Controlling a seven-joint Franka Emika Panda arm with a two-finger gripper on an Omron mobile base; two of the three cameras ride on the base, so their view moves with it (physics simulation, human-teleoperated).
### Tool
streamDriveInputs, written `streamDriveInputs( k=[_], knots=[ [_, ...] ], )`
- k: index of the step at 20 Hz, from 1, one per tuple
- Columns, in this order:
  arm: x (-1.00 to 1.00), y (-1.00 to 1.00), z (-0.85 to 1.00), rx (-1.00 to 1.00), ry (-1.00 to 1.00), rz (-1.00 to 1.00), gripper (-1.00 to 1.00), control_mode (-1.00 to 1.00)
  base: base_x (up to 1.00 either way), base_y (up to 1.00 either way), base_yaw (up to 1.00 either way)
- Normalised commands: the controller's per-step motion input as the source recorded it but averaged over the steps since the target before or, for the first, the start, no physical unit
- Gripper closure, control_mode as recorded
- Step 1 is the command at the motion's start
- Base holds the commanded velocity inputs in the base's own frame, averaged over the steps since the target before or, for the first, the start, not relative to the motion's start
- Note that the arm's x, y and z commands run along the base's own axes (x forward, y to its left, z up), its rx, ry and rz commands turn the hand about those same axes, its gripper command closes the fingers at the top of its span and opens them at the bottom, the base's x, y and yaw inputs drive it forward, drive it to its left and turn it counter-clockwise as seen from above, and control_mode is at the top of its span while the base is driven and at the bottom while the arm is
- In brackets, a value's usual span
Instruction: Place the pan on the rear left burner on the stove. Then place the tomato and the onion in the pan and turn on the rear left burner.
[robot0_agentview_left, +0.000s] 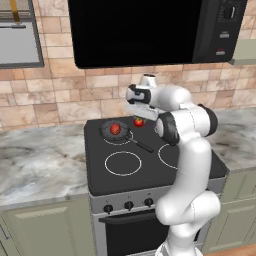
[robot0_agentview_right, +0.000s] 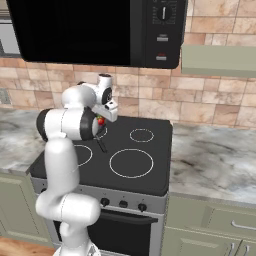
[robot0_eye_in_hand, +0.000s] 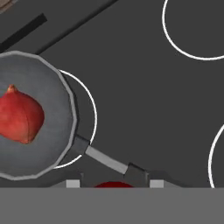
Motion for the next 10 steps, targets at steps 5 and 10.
streamDriveInputs(
  k=[5,10],
  knots=[
    [0.42,0.47,0.02,0.00,-0.04,0.00,1.00,-1.00,0.00,0.00,0.00],
    [0.45,0.39,0.00,0.00,-0.03,0.00,1.00,-1.00,0.00,0.00,0.00]
  ],
)
